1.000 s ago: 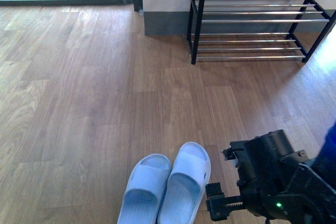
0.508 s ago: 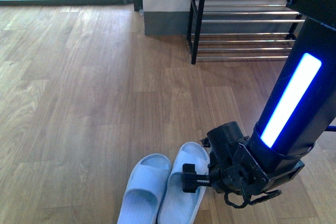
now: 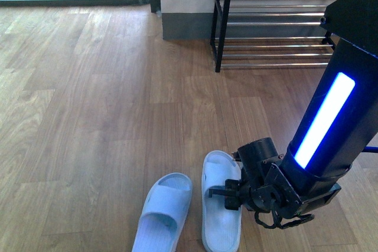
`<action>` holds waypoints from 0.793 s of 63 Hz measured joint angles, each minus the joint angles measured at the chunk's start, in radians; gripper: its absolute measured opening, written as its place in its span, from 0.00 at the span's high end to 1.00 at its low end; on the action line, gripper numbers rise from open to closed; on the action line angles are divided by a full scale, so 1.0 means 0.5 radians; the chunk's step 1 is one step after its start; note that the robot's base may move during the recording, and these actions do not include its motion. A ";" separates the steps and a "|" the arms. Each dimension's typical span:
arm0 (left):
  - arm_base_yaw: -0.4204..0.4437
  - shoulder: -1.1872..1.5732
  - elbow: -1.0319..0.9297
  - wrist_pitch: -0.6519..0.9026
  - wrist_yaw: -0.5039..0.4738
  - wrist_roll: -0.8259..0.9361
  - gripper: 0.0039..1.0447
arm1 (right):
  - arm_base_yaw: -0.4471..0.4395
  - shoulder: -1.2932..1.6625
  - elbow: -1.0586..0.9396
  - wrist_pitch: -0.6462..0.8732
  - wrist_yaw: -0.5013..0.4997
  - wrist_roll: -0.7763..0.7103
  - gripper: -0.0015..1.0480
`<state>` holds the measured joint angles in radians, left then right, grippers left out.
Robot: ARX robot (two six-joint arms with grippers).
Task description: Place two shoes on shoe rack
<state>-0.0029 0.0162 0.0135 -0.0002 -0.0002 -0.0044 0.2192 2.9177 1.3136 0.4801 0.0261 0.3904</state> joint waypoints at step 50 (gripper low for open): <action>0.000 0.000 0.000 0.000 0.000 0.000 0.09 | -0.732 -2.341 -1.885 0.321 -0.154 -0.401 0.98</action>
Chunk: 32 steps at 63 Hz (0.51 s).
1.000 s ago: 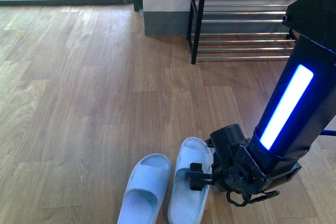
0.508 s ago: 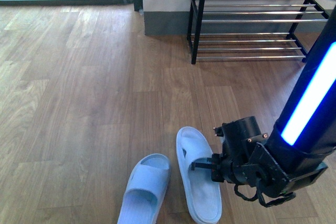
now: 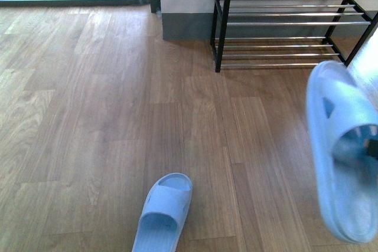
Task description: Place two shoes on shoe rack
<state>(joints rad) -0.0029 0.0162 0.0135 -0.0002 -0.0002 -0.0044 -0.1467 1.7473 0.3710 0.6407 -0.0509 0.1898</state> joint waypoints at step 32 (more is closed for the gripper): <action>0.000 0.000 0.000 0.000 0.000 0.000 0.09 | -0.167 -1.984 -0.363 -1.035 -0.139 0.108 0.98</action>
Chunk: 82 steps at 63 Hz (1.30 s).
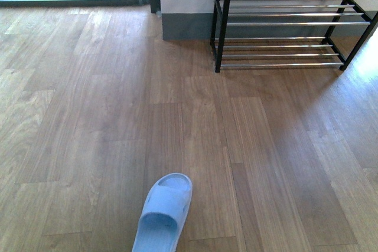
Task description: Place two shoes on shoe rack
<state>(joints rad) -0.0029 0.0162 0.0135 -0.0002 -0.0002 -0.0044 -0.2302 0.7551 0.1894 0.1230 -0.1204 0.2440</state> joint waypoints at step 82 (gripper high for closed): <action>0.001 0.000 0.000 0.000 -0.005 0.000 0.09 | 0.005 -0.002 -0.005 -0.004 -0.007 0.007 0.98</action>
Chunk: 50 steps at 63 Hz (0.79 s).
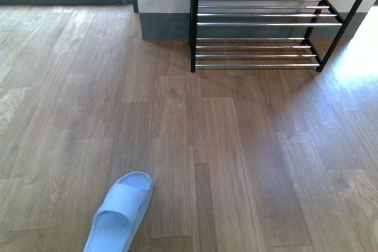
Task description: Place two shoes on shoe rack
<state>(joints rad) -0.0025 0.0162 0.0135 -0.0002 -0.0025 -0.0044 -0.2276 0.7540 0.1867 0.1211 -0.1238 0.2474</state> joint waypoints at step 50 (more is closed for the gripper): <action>-0.287 2.758 0.222 1.139 -0.518 0.010 0.09 | -0.002 -0.002 -0.001 0.000 0.008 0.001 0.98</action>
<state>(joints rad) -0.1459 1.3952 0.1246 0.5694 -0.2615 0.0006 -0.2283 0.7532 0.1864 0.1211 -0.1200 0.2478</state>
